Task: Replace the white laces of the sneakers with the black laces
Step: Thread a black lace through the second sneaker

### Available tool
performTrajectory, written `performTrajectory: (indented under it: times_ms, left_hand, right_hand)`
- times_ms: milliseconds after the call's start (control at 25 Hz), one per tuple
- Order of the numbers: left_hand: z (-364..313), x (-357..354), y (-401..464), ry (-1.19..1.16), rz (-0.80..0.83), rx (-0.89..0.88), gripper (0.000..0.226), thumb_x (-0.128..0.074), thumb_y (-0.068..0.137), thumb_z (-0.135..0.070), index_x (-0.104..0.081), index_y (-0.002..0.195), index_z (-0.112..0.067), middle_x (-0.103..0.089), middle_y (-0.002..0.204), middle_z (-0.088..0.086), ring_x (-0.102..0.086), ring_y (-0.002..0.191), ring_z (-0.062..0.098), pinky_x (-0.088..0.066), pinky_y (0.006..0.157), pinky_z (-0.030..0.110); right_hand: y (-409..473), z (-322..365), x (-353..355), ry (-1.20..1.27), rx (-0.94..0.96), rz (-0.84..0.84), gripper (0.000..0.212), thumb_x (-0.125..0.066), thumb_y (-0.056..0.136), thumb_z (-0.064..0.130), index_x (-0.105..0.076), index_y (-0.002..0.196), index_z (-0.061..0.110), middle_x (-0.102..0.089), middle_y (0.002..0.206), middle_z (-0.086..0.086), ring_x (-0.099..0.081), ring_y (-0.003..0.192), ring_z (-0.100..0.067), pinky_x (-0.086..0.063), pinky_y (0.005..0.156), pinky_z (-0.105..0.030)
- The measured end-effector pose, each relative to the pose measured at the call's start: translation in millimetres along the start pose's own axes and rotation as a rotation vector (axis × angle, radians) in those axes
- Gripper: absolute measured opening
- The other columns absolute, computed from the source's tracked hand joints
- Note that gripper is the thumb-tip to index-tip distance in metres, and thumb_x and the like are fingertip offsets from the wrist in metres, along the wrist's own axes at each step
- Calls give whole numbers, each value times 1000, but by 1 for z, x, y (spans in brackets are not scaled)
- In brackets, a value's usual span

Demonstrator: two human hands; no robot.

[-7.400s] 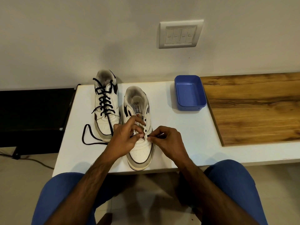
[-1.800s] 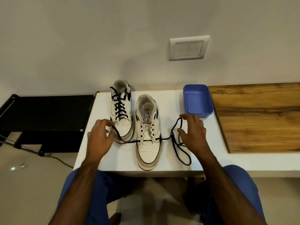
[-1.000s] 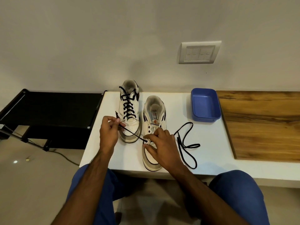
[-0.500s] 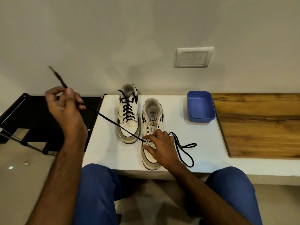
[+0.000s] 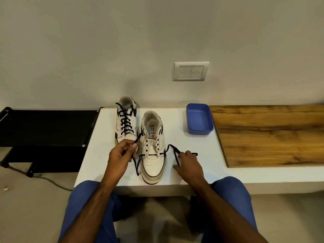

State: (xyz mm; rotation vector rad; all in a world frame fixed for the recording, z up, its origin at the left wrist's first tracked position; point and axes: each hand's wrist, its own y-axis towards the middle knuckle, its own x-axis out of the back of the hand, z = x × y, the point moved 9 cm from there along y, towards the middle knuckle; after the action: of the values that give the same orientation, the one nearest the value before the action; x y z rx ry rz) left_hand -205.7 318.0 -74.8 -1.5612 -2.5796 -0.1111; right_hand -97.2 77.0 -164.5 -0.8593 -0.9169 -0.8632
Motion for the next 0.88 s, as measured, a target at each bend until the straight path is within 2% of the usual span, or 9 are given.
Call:
performTrajectory:
  times_ms: [120, 240, 360, 440, 520, 600, 680, 800, 880]
  left_hand:
    - [-7, -4, -4, -19, 12, -3, 10, -59, 100, -13, -68, 102, -13, -60, 57, 12, -56, 54, 19, -43, 55, 22]
    - [-20, -9, -8, -37, 29, -32, 22, -58, 100, -12, -72, 98, -28, -58, 58, 22, -55, 52, 22, -44, 53, 20]
    - [-42, -6, -6, -16, -5, -76, 25, -59, 100, -13, -72, 98, -34, -68, 69, 12, -63, 66, 21, -49, 60, 24]
    - [-67, -1, -3, 5, -32, -119, 16, -61, 99, -15, -71, 100, -28, -74, 85, 4, -64, 76, 16, -50, 65, 23]
    - [-96, 3, 3, -5, -63, -153, 15, -63, 98, -14, -71, 99, -27, -76, 88, -2, -61, 72, 8, -48, 63, 18]
    - [-124, 4, 11, -34, -75, -188, 17, -65, 97, -12, -73, 98, -26, -75, 83, -3, -62, 71, 6, -47, 63, 19]
    - [-150, 2, 16, -41, -57, -226, 14, -66, 96, -15, -75, 98, -25, -74, 80, 2, -63, 72, 14, -48, 66, 27]
    - [-190, 2, 16, -44, -37, -281, 10, -67, 96, -22, -76, 99, -25, -73, 80, 9, -62, 75, 27, -49, 68, 36]
    - [-219, 7, 13, -45, -62, -322, 8, -68, 96, -23, -75, 98, -22, -74, 81, 6, -63, 75, 22, -50, 68, 35]
  right_hand:
    - [6, 0, 0, 33, -16, -47, 39, -65, 96, 31, -57, 130, 15, -58, 129, -3, -56, 117, -20, -48, 96, -29]
    - [4, 7, -1, 22, 17, -22, 20, -58, 99, 19, -63, 117, 15, -63, 118, -4, -60, 105, -19, -46, 86, -25]
    - [-2, 7, 9, 77, 23, 82, 12, -61, 92, 17, -63, 103, 11, -66, 104, -7, -62, 91, -19, -49, 78, -28]
    - [-8, 5, 28, 423, -54, 204, 9, -61, 94, 14, -63, 97, 6, -71, 93, -12, -66, 78, -18, -56, 74, -31]
    - [-14, 16, 62, 771, -106, 302, 13, -50, 100, 6, -62, 99, 3, -68, 82, -14, -61, 62, -17, -54, 59, -29]
    - [-18, 36, 108, 929, -68, 320, 25, -40, 101, -1, -64, 100, 1, -55, 72, -8, -42, 53, -12, -34, 48, -23]
    - [-25, 65, 156, 1066, 17, 335, 34, -34, 97, -5, -67, 101, 0, -49, 69, -4, -31, 52, -9, -22, 47, -22]
    - [-43, 114, 229, 1248, 169, 337, 31, -38, 97, -4, -65, 109, 1, -55, 71, -4, -33, 50, -8, -25, 42, -18]
    - [-58, 140, 277, 1260, 304, 284, 24, -44, 100, -2, -65, 111, 1, -59, 75, -6, -35, 51, -8, -29, 42, -18]
